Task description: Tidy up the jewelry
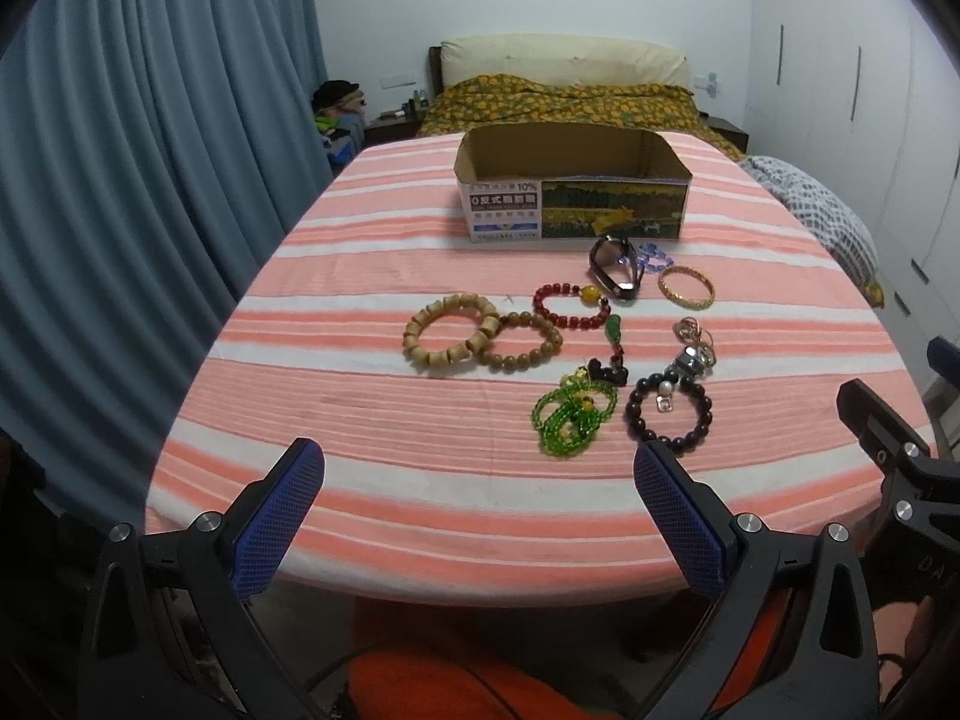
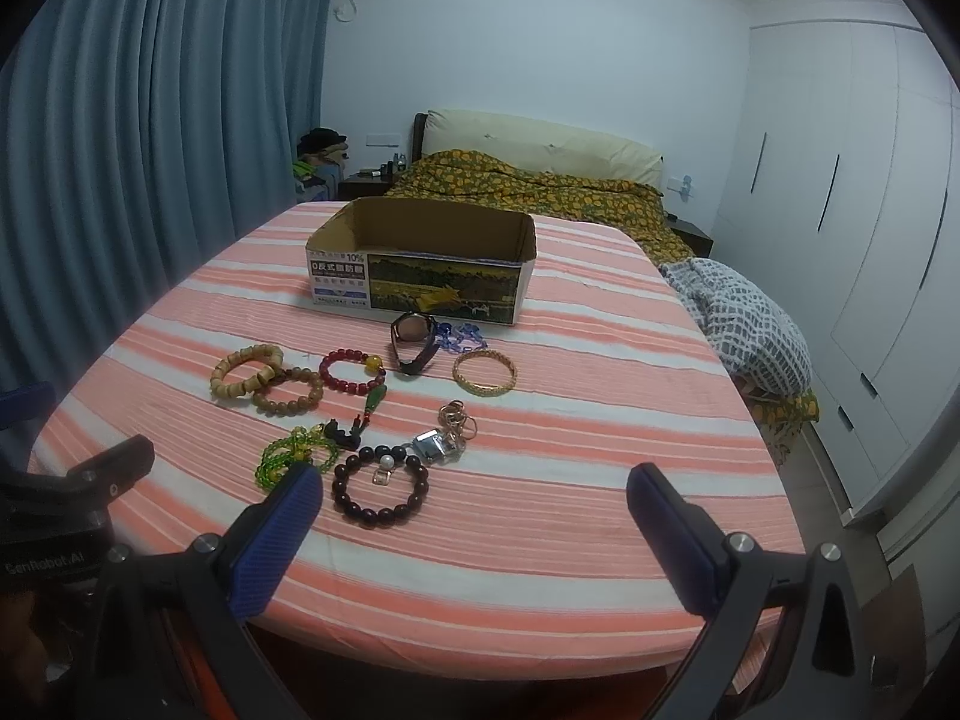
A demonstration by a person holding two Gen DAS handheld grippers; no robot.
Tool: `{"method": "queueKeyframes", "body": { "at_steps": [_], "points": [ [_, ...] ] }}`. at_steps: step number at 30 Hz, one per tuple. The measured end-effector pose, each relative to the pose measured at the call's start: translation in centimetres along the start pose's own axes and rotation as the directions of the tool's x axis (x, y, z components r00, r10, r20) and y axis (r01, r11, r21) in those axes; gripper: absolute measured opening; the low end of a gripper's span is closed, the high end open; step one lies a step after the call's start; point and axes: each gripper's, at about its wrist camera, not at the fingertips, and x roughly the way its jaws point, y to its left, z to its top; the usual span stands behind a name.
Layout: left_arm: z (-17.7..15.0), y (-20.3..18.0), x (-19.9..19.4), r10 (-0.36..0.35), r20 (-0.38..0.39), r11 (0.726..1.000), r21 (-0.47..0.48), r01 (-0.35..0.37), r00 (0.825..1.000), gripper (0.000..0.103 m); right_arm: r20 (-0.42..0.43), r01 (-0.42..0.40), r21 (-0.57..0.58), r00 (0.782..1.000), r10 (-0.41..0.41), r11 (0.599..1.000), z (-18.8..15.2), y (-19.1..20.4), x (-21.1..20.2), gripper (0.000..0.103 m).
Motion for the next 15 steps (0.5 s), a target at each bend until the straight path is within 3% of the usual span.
{"method": "queueKeyframes", "body": {
  "at_steps": [15],
  "points": [
    [-0.3,0.42,-0.5,-0.001,0.013,1.0,-0.006,0.001,1.0,0.103,0.003,-0.002,0.003,1.0,0.002,1.0,0.08,-0.01,-0.04,0.103]
  ]
}}
